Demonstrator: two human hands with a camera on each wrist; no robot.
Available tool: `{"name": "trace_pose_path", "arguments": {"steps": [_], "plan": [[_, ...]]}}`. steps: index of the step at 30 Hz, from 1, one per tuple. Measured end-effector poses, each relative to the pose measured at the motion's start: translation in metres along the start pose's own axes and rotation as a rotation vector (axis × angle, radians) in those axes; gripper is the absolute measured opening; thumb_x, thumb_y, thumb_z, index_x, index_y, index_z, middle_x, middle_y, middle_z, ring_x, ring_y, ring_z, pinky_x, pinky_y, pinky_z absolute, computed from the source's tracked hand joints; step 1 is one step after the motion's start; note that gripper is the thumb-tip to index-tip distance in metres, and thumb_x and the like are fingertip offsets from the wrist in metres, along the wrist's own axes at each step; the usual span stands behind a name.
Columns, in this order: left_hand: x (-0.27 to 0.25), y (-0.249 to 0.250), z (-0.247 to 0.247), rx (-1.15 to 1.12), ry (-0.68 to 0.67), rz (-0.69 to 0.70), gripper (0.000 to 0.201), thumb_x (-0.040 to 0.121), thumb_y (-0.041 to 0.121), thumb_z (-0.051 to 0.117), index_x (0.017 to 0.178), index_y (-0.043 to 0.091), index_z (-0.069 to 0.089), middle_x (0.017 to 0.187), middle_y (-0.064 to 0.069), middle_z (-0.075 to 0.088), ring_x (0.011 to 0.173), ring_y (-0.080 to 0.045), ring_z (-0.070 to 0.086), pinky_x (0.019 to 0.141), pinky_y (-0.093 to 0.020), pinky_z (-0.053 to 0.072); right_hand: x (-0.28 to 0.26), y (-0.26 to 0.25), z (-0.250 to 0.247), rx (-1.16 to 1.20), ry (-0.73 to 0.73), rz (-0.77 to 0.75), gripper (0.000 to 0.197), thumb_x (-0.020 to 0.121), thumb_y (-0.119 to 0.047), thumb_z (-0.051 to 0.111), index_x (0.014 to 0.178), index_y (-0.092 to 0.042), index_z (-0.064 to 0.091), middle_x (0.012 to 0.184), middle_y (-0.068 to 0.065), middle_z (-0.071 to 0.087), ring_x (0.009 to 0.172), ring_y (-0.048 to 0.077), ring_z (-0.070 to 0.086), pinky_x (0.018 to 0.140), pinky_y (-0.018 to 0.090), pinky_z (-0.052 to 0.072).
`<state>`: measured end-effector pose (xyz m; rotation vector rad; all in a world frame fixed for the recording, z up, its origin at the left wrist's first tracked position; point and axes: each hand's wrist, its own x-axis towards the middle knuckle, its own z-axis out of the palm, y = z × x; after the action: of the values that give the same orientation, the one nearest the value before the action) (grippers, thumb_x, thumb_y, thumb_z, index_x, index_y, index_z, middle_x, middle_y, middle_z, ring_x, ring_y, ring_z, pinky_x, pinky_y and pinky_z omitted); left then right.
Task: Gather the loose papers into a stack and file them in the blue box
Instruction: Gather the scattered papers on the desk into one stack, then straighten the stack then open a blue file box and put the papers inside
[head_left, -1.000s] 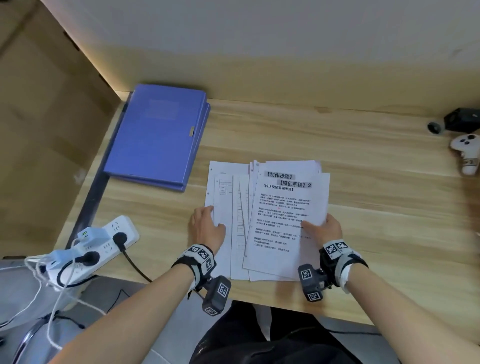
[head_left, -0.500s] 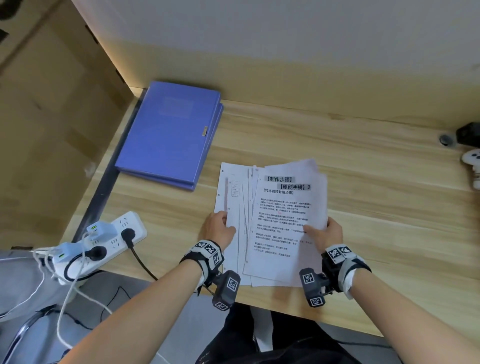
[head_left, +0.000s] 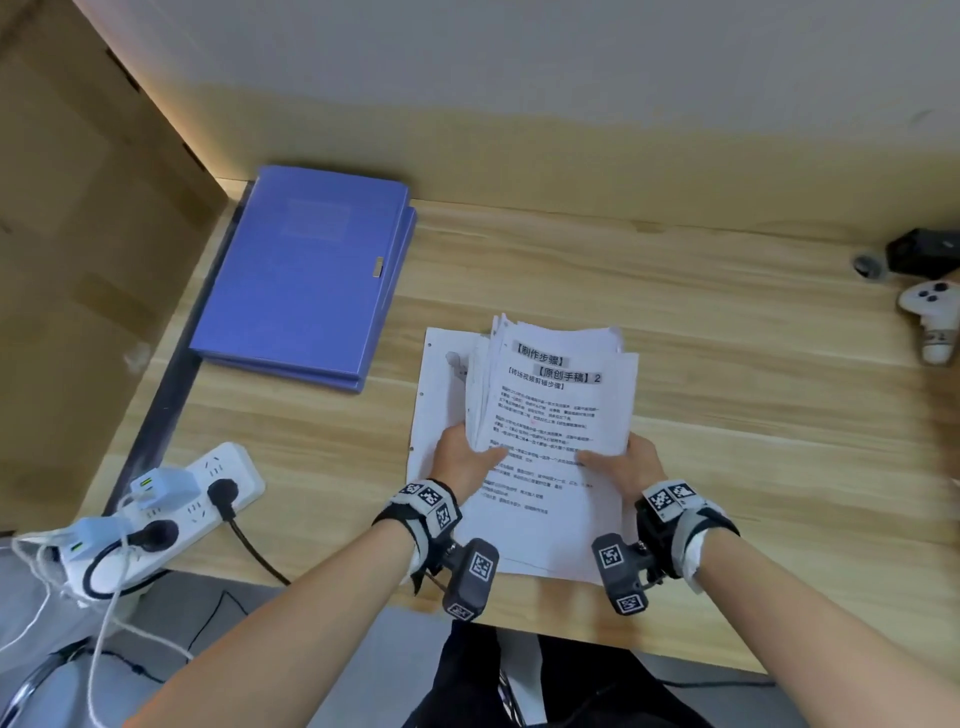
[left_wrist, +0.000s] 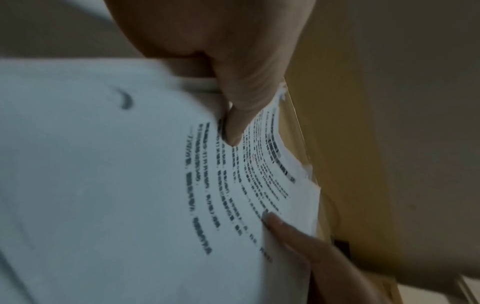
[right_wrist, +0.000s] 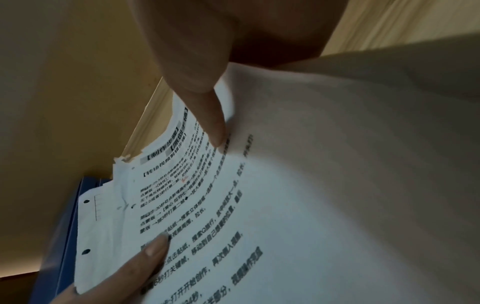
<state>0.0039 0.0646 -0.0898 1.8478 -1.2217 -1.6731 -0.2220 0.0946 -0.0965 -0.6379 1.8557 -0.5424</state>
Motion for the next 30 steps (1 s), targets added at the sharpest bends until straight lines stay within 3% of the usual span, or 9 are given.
{"name": "trace_pose_path", "arguments": {"steps": [4, 8, 11, 14, 17, 20, 22, 26, 30], "plan": [[0.006, 0.014, -0.021, -0.033, 0.006, -0.022, 0.036, 0.090, 0.007, 0.068, 0.125, 0.010, 0.061, 0.119, -0.006, 0.069, 0.107, -0.023, 0.063, 0.090, -0.031, 0.049, -0.002, -0.019, 0.002, 0.054, -0.070, -0.031, 0.035, 0.080, -0.005, 0.073, 0.114, -0.005, 0.066, 0.108, 0.009, 0.068, 0.091, 0.026, 0.066, 0.076, 0.034, 0.053], [0.020, 0.020, -0.049, 0.136, 0.106, -0.021, 0.039, 0.084, 0.011, 0.070, 0.120, 0.021, 0.059, 0.126, -0.004, 0.063, 0.115, -0.025, 0.060, 0.099, -0.041, 0.050, 0.007, -0.036, 0.012, -0.068, -0.101, -0.085, 0.031, 0.077, -0.015, 0.073, 0.107, -0.013, 0.067, 0.111, 0.007, 0.068, 0.098, 0.026, 0.066, 0.085, 0.041, 0.055], [0.030, 0.017, -0.064, 0.425, 0.259, -0.128, 0.068, 0.073, 0.025, 0.073, 0.136, 0.019, 0.048, 0.137, -0.004, 0.045, 0.130, -0.025, 0.043, 0.111, -0.044, 0.038, 0.032, -0.032, 0.023, -0.158, -0.083, -0.145, 0.053, 0.057, -0.035, 0.067, 0.107, -0.017, 0.066, 0.117, 0.010, 0.063, 0.092, 0.022, 0.067, 0.082, 0.041, 0.059], [0.038, 0.013, -0.068, 0.210, 0.199, -0.223, 0.088, 0.062, 0.027, 0.076, 0.141, 0.014, 0.039, 0.135, -0.003, 0.049, 0.125, -0.025, 0.051, 0.106, -0.047, 0.046, 0.031, -0.046, 0.033, -0.161, -0.059, -0.155, 0.043, 0.072, -0.014, 0.067, 0.114, -0.011, 0.061, 0.110, 0.005, 0.064, 0.094, 0.024, 0.064, 0.079, 0.036, 0.054], [0.042, 0.007, -0.063, 0.089, 0.165, -0.259, 0.059, 0.065, 0.019, 0.077, 0.118, 0.018, 0.051, 0.107, 0.006, 0.066, 0.098, -0.022, 0.067, 0.093, -0.046, 0.056, 0.032, -0.051, 0.038, -0.157, -0.044, -0.120, 0.041, 0.080, -0.009, 0.065, 0.120, -0.009, 0.057, 0.106, 0.004, 0.065, 0.095, 0.025, 0.062, 0.078, 0.033, 0.050], [0.036, 0.012, -0.052, -0.039, 0.145, -0.270, 0.032, 0.071, 0.012, 0.070, 0.100, 0.023, 0.063, 0.101, 0.000, 0.074, 0.093, -0.026, 0.071, 0.088, -0.047, 0.058, 0.035, -0.051, 0.039, -0.149, -0.068, -0.105, 0.036, 0.079, -0.006, 0.067, 0.114, -0.007, 0.060, 0.105, 0.007, 0.065, 0.093, 0.026, 0.062, 0.078, 0.036, 0.052], [0.029, 0.020, -0.042, -0.090, 0.131, -0.254, 0.031, 0.082, 0.001, 0.061, 0.106, 0.021, 0.064, 0.105, -0.004, 0.073, 0.095, -0.028, 0.070, 0.088, -0.044, 0.058, 0.035, -0.050, 0.036, -0.106, -0.121, -0.069, 0.034, 0.077, -0.003, 0.070, 0.110, -0.005, 0.063, 0.109, 0.011, 0.067, 0.095, 0.029, 0.063, 0.085, 0.042, 0.054], [0.017, 0.044, -0.030, -0.184, 0.086, -0.195, 0.036, 0.090, -0.008, 0.057, 0.120, 0.011, 0.061, 0.108, -0.007, 0.069, 0.101, -0.028, 0.067, 0.087, -0.039, 0.056, 0.028, -0.060, 0.017, 0.053, -0.085, -0.046, 0.030, 0.076, 0.005, 0.071, 0.105, -0.001, 0.066, 0.112, 0.019, 0.069, 0.089, 0.029, 0.064, 0.081, 0.040, 0.054], [0.011, 0.090, -0.036, -0.235, 0.034, -0.098, 0.036, 0.088, -0.006, 0.063, 0.120, 0.010, 0.061, 0.117, -0.011, 0.071, 0.104, -0.029, 0.068, 0.091, -0.048, 0.056, 0.013, -0.099, -0.017, 0.279, -0.019, -0.141, 0.033, 0.074, 0.007, 0.073, 0.105, -0.003, 0.069, 0.111, 0.016, 0.071, 0.095, 0.030, 0.068, 0.091, 0.048, 0.054]]}}
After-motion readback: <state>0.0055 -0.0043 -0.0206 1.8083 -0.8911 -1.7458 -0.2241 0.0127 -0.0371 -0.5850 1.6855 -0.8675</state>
